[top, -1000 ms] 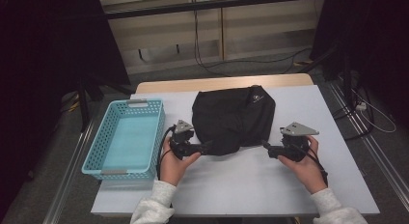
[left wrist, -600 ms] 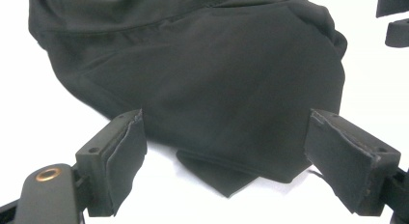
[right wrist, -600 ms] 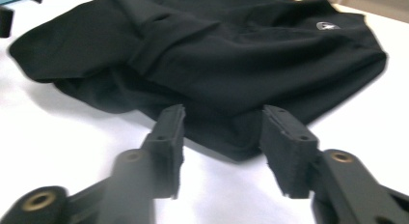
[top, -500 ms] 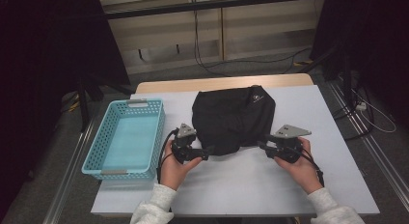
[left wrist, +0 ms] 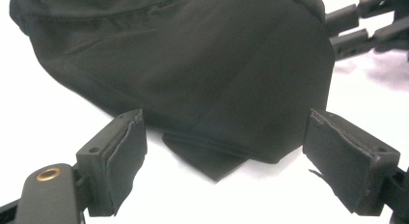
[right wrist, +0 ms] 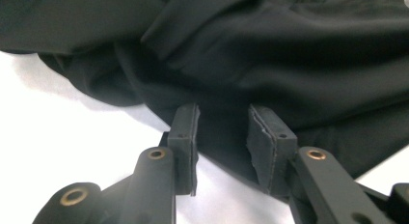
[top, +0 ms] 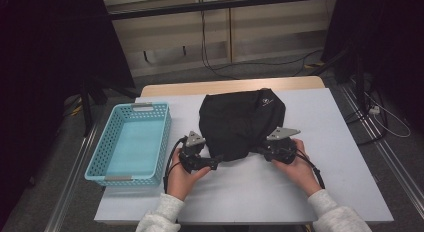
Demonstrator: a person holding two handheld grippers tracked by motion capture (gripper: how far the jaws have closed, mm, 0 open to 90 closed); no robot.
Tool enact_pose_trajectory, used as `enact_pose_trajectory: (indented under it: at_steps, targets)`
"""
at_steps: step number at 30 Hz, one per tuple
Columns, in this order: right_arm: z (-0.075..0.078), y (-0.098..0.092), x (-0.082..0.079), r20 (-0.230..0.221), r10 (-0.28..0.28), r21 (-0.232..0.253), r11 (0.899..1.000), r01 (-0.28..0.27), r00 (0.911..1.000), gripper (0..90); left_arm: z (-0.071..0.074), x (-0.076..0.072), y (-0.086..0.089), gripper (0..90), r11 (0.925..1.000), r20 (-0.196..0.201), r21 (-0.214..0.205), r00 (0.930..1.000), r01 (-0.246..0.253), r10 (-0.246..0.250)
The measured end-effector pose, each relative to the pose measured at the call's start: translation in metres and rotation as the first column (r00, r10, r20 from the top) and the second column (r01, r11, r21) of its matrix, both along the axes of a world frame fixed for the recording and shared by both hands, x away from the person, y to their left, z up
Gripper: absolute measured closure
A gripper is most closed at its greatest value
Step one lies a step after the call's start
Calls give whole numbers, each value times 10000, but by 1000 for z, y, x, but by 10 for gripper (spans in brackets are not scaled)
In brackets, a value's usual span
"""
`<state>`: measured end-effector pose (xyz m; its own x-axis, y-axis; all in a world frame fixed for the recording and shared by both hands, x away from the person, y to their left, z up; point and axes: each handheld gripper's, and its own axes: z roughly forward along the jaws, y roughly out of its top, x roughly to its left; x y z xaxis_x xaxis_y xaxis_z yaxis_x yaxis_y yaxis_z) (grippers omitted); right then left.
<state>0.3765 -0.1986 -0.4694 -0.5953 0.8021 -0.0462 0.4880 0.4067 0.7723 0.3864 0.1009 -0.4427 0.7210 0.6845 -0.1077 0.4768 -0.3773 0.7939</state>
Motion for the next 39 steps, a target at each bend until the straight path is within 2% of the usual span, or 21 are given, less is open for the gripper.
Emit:
enact_pose_trajectory:
  at_steps: [2,5,6,7,10,11,12,14,16,20,25,26,28,30,33,35,37,39]
  targets:
    - [1,2,0,-42,53,-76,10000,-54,10000,701,0,-1,1,156,10000,2,-11,10000,-38,38]
    - [0,4,2,-68,135,-36,9999,-135,9999,838,0,-2,2,156,9999,27,-33,9999,-101,101]
    - [0,4,2,-76,211,-59,9998,-211,9997,899,0,-3,4,156,9999,38,117,10000,-28,27]
    - [0,4,3,-82,208,-38,9998,-209,9997,900,0,-3,3,156,10000,32,55,10000,-77,76]
    - [0,2,4,-103,84,166,9998,-82,9999,900,2,-5,2,156,9998,10,-154,9999,-113,113]
    - [1,0,4,-45,3,202,9998,-2,10000,900,3,-5,3,156,9999,48,-94,10000,-45,45]
    - [2,-2,4,-104,2,445,9990,3,9999,900,4,-5,3,155,9998,59,-175,10000,-51,52]
    - [9,-6,0,65,-61,564,9984,57,10000,900,4,-5,2,155,9999,112,-145,9999,-6,7]
    - [18,-12,-5,215,-10,728,9973,-6,9998,900,2,-6,1,155,9997,3,-231,10000,-20,21]
    - [25,-27,-17,315,-186,772,9969,161,9993,900,0,-5,-2,156,9999,-22,36,9999,164,-164]
    - [25,-35,-24,550,-246,874,9960,198,9982,900,2,-5,-6,156,9999,-2,-43,9999,163,-163]
    - [24,-34,-24,540,-173,949,9954,121,9984,900,2,-5,-7,156,9998,47,-8,9998,215,-215]
    - [21,-28,-23,424,75,822,9966,-110,9991,764,3,-5,-8,155,9998,5,-51,9998,196,-196]
    - [17,-19,-20,378,346,650,9972,-370,9987,718,2,-5,-8,155,9997,-46,13,9997,230,-230]
    - [13,-4,-15,187,721,536,9959,-730,9972,528,-1,-4,-7,154,9997,-125,85,9997,230,-229]
    - [11,4,-12,184,916,418,9949,-923,9956,534,-2,-4,-6,154,9998,-152,57,9997,176,-175]
    - [9,8,-9,232,842,329,9958,-850,9962,561,-2,-5,-3,154,9998,-176,102,9997,146,-144]
    - [5,11,-7,142,808,120,9966,-810,9966,684,-1,-5,-2,154,9999,-140,91,9998,105,-104]
